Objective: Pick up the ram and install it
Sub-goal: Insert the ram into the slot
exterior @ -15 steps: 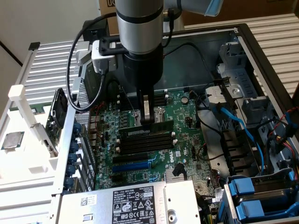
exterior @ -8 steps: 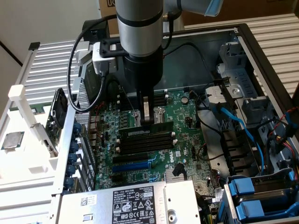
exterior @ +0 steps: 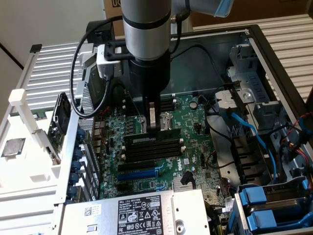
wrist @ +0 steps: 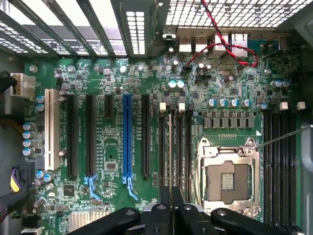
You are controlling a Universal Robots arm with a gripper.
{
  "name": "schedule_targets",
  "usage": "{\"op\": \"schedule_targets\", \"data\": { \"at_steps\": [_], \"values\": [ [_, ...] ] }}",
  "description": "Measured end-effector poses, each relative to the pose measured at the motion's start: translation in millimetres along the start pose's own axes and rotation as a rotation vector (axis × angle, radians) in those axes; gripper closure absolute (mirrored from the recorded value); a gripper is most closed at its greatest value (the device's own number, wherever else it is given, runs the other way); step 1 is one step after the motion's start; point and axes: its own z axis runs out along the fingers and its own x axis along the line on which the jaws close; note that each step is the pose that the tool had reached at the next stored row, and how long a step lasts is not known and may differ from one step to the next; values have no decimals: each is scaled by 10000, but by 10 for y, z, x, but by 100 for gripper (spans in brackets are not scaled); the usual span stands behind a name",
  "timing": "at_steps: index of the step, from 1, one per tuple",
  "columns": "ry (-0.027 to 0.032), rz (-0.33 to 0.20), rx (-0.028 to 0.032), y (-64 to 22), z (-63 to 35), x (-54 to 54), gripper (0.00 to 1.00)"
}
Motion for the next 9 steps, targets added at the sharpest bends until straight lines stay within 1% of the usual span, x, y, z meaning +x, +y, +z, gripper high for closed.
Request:
{"op": "schedule_targets", "data": {
  "at_steps": [1,2,7,9],
  "values": [
    [0,1,-23,1,3,0,88],
    [3,3,-27,-1,5,1,88],
    [0,1,-26,-15,26,1,88],
    [1,2,-26,-17,54,2,88]
  ]
}}
